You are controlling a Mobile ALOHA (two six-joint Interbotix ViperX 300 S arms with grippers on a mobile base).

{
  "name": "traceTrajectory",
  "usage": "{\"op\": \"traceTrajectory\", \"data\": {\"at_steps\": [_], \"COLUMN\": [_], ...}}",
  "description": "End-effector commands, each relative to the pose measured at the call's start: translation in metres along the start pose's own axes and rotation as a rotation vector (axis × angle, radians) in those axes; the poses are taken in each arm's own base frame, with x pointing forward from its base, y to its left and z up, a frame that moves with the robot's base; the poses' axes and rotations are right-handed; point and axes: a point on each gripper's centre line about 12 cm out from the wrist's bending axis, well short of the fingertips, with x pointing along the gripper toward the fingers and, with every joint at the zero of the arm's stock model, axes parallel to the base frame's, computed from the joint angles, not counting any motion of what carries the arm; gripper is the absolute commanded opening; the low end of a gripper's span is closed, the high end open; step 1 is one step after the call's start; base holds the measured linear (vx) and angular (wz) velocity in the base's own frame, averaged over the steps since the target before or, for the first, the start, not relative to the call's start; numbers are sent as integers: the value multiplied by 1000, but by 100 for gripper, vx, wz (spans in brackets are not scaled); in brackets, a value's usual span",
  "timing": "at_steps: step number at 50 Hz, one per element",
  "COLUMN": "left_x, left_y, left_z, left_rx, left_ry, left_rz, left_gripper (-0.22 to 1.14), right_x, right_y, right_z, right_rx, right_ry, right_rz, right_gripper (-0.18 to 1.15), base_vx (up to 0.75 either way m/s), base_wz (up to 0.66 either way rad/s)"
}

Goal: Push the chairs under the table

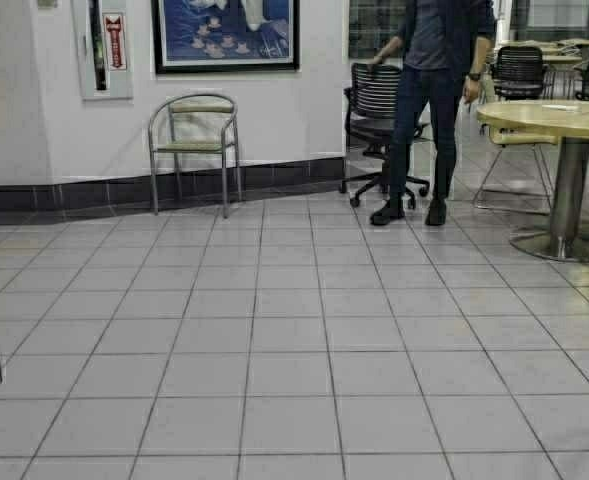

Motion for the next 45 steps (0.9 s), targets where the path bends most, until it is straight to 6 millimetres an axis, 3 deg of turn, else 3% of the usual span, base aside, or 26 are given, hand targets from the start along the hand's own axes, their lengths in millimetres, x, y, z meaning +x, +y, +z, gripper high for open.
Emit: {"op": "traceTrajectory", "data": {"at_steps": [1, 18, 24, 45], "left_x": [2, 2, 2, 4], "left_y": [0, 0, 0, 0], "left_z": [10, 12, 8, 9], "left_rx": [-2, 5, 6, 9], "left_ry": [-25, -32, -26, -44], "left_rz": [0, -1, -1, -2], "left_gripper": [3, 3, 3, 3], "right_x": [3, -1, -2, 5], "right_y": [-3, -7, -7, -7], "right_z": [8, 10, 2, 4], "right_rx": [-1, 8, 12, 16], "right_ry": [-6, -17, 9, 20], "right_rz": [-15, -32, -33, -33], "right_gripper": [4, 4, 4, 4], "base_vx": [15, 22, 31, 29], "base_wz": [5, 12, 18, 7]}}
